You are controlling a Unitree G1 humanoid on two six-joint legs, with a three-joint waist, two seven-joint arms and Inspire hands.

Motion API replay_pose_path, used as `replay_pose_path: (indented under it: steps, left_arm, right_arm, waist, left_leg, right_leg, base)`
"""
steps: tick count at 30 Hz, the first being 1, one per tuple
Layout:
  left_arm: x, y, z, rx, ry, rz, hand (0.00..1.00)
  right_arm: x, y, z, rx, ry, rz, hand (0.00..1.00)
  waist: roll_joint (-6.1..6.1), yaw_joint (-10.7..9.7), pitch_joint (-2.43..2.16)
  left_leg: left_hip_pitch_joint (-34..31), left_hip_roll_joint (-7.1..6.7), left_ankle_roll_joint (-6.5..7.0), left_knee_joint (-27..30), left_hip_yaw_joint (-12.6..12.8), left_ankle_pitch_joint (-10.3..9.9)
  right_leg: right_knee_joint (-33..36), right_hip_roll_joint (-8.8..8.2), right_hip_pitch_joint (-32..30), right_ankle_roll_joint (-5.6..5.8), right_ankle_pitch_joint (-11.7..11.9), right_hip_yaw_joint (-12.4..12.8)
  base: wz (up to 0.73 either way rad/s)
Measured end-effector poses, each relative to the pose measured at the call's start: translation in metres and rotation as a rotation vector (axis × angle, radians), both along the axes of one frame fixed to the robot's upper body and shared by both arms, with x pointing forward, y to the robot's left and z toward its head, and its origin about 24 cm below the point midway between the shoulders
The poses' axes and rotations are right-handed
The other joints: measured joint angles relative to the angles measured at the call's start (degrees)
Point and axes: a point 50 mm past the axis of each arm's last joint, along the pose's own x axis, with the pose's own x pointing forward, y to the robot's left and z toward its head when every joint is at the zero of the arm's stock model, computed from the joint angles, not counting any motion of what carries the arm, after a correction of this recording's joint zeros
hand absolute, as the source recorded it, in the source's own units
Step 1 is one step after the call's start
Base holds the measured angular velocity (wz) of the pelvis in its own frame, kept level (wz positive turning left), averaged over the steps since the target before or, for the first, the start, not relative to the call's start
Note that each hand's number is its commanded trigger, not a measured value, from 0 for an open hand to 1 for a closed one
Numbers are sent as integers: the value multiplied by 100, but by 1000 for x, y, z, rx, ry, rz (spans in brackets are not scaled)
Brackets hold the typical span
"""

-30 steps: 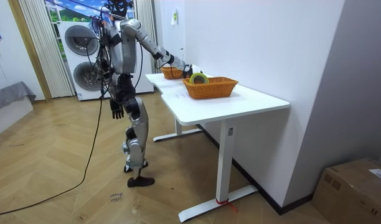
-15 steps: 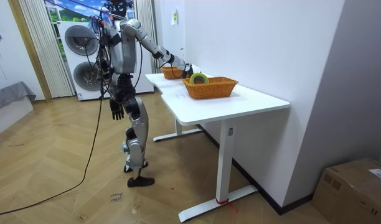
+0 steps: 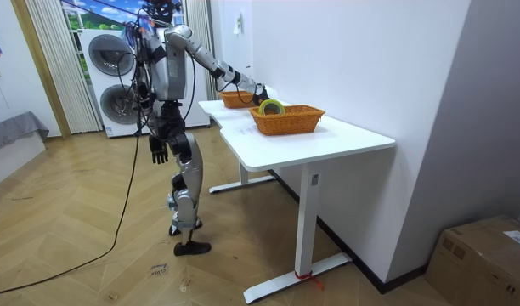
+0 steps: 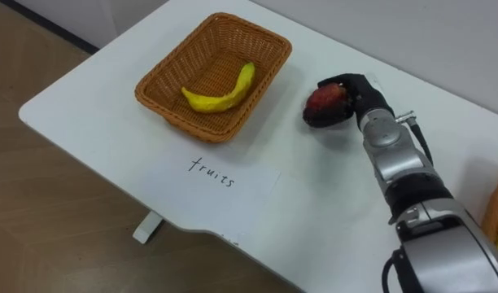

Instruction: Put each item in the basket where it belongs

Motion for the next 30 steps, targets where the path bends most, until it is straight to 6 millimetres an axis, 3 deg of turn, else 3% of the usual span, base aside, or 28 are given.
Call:
replay_pose_path:
  steps: [14,22,30]
  left_arm:
    - [0,0,0,2,1,0,0]
    - [0,1,0,11,2,4,0]
    - [-1,2,0,5,-6,42,0]
  right_arm:
    - [-1,0,-2,-7,17,-3,100]
    - [-1,0,-2,15,31,-17,100]
    - [1,6,3,39,35,14,100]
  waist:
    - [-25,1,1]
    - [-77,1,-43]
    - [-61,-77,-55]
  left_leg:
    - [-5,1,-2,3,0,-2]
    - [12,2,-2,3,3,-2]
    - [91,5,-1,6,45,0]
  right_leg:
    - [-4,2,-12,0,0,-2]
    - [-13,15,-1,-1,0,66]
    - [-13,12,55,0,0,92]
  base:
    - [0]
    - [0]
    - [-1]
